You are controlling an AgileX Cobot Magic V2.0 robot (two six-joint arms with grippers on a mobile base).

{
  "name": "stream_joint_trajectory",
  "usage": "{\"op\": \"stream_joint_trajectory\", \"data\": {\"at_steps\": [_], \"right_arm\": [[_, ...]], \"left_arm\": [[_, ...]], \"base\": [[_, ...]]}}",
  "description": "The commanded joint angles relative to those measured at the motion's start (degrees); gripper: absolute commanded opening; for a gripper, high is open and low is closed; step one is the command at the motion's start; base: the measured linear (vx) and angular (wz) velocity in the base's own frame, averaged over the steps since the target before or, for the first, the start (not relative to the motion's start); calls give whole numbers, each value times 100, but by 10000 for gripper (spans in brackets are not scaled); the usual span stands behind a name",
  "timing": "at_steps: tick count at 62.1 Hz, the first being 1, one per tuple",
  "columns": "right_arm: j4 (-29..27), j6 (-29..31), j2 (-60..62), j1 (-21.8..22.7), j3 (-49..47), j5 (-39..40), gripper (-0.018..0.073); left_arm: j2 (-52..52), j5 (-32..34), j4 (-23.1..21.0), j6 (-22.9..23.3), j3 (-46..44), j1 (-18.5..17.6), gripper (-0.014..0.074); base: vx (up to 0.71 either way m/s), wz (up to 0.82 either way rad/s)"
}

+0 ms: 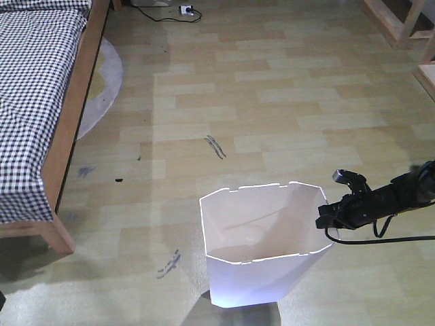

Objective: Move trash bin to bedside with robot
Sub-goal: 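Hold the bin in the right gripper while the base turns toward the bed, then carry the bin with the right gripper as the base drives beside the bed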

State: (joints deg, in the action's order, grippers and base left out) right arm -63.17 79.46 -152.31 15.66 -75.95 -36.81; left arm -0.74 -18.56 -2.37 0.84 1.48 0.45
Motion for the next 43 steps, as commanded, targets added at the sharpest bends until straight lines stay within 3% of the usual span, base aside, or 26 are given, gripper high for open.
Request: {"op": "stream_joint_trajectory", "data": {"at_steps": [1,43], "right_arm": [[-394,-7,502,30,-68,-1098,-5],[-394,-7,502,30,-68,-1098,-5]], "left_arm": [[-82,473,-18,56,67,2,-6],[-82,473,-18,56,67,2,-6]], "base": [[38,5],[38,3]]}}
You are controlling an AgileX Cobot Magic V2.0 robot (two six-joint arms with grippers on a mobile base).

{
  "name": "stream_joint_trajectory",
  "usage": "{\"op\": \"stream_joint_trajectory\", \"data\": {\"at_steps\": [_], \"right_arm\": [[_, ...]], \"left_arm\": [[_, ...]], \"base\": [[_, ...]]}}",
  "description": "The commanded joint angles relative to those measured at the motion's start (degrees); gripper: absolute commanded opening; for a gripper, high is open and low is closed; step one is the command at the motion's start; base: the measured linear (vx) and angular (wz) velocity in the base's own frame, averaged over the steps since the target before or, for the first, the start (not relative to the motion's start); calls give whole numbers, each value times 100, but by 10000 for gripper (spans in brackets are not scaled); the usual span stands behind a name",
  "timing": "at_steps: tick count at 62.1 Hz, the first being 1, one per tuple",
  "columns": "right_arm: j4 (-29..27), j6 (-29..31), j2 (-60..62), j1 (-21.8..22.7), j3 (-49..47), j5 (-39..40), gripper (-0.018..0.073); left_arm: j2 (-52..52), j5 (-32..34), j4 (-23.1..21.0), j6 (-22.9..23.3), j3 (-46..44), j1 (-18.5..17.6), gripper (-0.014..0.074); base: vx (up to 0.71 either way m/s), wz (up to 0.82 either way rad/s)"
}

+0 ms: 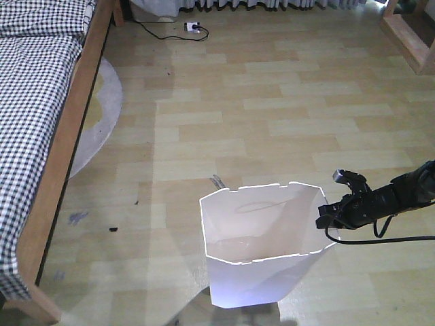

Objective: Move trash bin to bedside with robot
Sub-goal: 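Carry the bin with the right gripper as the base drives beside the bed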

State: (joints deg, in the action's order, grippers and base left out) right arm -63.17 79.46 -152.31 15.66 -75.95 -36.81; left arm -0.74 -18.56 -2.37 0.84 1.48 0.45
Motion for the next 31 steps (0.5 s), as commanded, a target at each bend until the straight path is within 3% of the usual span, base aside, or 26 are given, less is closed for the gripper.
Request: {"op": "stream_joint_trajectory", "data": {"at_steps": [1,31], "right_arm": [[-394,-7,502,30,-68,-1098,-5],[-394,-7,502,30,-68,-1098,-5]], "left_arm": [[-82,473,-18,56,67,2,-6],[-82,473,-18,56,67,2,-6]], "base": [[38,0],[38,4]]}}
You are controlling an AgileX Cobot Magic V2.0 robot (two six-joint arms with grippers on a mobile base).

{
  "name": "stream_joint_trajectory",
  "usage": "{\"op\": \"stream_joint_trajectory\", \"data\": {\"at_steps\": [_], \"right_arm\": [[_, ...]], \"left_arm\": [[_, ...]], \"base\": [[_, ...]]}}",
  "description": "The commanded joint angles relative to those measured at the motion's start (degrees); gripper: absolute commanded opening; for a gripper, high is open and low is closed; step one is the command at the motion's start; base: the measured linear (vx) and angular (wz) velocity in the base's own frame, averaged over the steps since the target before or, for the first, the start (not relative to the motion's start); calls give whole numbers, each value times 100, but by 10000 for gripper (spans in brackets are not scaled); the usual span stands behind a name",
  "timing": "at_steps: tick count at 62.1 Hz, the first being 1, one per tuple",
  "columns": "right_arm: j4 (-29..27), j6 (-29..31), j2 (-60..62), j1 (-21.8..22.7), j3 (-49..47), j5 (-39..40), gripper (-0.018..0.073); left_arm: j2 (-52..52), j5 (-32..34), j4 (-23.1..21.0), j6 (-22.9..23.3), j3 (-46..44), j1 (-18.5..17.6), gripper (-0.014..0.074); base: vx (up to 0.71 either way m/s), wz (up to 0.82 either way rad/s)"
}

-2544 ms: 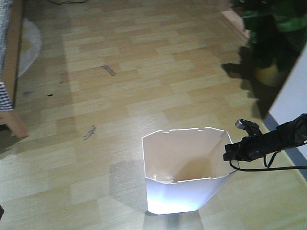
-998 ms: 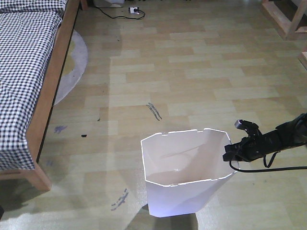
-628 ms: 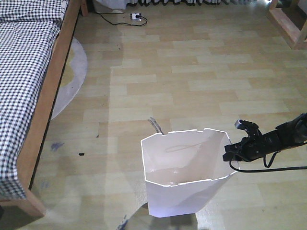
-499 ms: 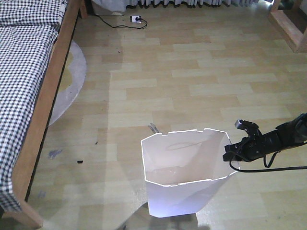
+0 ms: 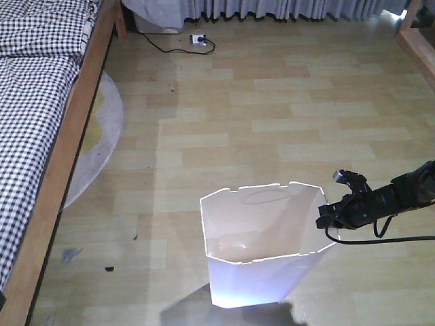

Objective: Move trash bin to bedside with robot
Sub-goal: 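Carry the bin with the right gripper as the base drives beside the bed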

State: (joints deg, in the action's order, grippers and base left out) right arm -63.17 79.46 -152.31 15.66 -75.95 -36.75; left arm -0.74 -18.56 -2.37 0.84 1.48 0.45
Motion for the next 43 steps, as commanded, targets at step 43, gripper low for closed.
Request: {"op": "stream_joint_trajectory", "data": {"at_steps": [43], "right_arm": [[-394,-7,502,30,-68,-1105,-5]], "left_arm": [[-82,473,-18,56,67,2,-6]], "base": [[36,5]]}}
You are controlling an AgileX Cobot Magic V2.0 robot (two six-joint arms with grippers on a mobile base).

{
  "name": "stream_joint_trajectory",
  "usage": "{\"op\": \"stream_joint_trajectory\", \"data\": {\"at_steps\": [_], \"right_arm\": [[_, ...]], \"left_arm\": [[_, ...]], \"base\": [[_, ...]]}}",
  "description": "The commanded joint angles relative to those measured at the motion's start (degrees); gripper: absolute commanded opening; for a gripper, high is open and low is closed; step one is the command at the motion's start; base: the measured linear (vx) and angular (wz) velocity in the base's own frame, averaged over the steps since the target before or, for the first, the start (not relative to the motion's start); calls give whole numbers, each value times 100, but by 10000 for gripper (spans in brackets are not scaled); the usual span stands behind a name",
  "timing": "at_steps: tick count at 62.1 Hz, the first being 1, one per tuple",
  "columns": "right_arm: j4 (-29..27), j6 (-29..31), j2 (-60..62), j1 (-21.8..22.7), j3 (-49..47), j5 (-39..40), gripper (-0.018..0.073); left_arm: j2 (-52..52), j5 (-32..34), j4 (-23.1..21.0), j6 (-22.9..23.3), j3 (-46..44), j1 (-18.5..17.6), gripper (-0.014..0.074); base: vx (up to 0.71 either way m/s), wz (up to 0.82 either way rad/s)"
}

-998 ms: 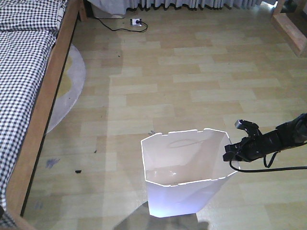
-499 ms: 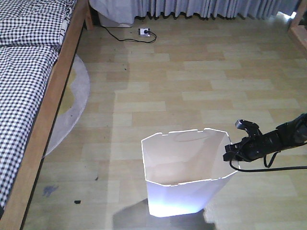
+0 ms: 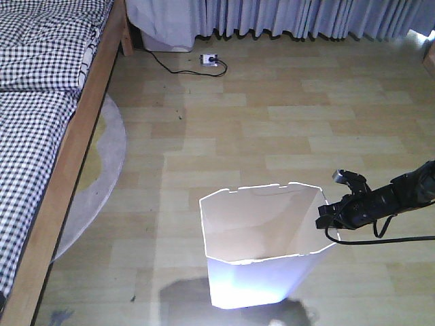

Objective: Move trash bin to bedside with robot
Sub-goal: 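Carry the bin with the right gripper as the base drives beside the bed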

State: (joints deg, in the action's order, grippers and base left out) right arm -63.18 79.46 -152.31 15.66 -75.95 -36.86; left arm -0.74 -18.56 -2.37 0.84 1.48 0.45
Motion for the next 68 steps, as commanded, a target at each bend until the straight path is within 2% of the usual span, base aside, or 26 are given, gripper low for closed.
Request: {"op": "stream_joint_trajectory", "data": {"at_steps": [1,68], "right_arm": [[-393,-7,502,30,-68,-1093,-5],[-393,-7,502,30,-68,-1093,-5]], "left_arm": [[-82,473,-18,56,67,2,-6],[-82,473,-18,56,67,2,-6]], "base": [[36,0],[34,1]]}}
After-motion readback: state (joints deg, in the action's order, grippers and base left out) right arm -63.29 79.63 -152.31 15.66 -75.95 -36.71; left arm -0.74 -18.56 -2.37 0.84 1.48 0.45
